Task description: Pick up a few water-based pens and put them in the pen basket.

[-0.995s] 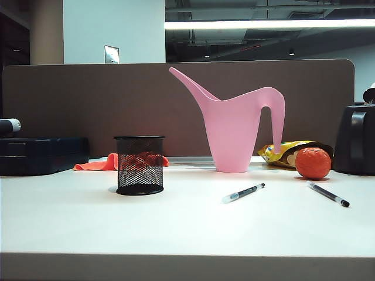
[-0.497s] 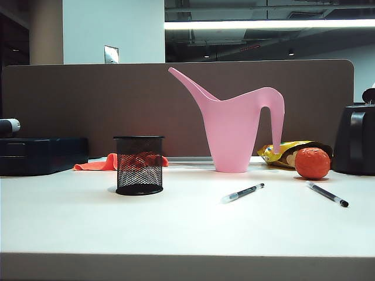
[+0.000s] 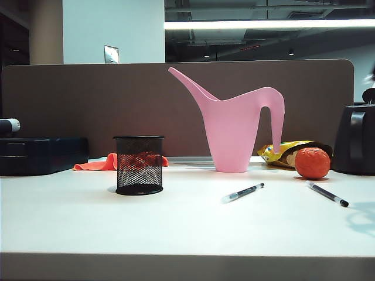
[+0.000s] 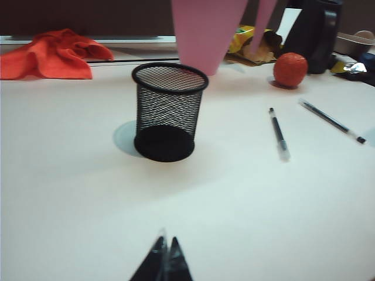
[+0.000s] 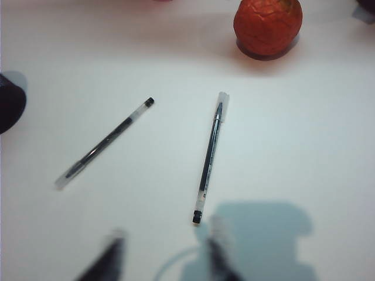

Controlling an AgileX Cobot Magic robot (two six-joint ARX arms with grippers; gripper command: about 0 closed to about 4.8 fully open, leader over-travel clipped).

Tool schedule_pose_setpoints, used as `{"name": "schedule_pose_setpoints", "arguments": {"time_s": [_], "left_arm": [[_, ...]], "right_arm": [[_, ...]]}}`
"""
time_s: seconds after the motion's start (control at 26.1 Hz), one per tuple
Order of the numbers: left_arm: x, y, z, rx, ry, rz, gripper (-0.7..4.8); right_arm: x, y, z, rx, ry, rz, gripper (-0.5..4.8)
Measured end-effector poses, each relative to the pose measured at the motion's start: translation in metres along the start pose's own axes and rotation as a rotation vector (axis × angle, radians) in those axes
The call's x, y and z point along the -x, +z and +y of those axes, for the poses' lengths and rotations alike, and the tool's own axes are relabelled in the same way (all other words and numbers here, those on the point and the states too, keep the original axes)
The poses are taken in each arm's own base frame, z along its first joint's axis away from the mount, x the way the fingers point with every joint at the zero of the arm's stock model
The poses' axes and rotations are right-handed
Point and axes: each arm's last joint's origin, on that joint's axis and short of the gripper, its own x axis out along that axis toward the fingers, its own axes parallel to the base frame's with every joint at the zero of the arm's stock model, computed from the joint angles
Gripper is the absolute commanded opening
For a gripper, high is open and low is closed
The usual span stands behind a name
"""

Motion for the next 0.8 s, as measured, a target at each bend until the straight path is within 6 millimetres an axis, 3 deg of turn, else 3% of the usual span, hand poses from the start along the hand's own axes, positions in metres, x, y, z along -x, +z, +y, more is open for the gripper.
{"name": "schedule_pose_setpoints", "arguments": {"time_s": [0.08,0.15,0.23,0.34,0.5,0.8], "left_arm": [[0.0,0.0,0.0,0.0,-0.003,0.001,-0.05],[0.0,0.0,0.0,0.001,-0.007,0.002,-0.05],[0.0,0.0,0.0,0.001,-0.007,0.002,-0.05],[0.0,0.0,0.0,0.001,-0.007,0.002,-0.05],[0.0,0.0,0.0,0.001,-0.007,0.002,-0.05],[0.0,0.0,0.0,0.001,-0.007,0.003,-0.05]], "right_arm": [[-0.012,0.005,-0.002,-0.01,-0.001,0.043,2.28],[-0.04,0.015,-0.006,-0.029,0.015,0.133,2.93],[-0.055,0.017,-0.009,-0.038,0.014,0.172,3.38],[-0.096,0.013,-0.017,-0.058,0.013,0.257,3.38],[-0.132,0.012,-0.022,-0.063,0.006,0.322,3.37],[-0.178,0.006,-0.016,-0.016,-0.054,0.415,3.32]]}}
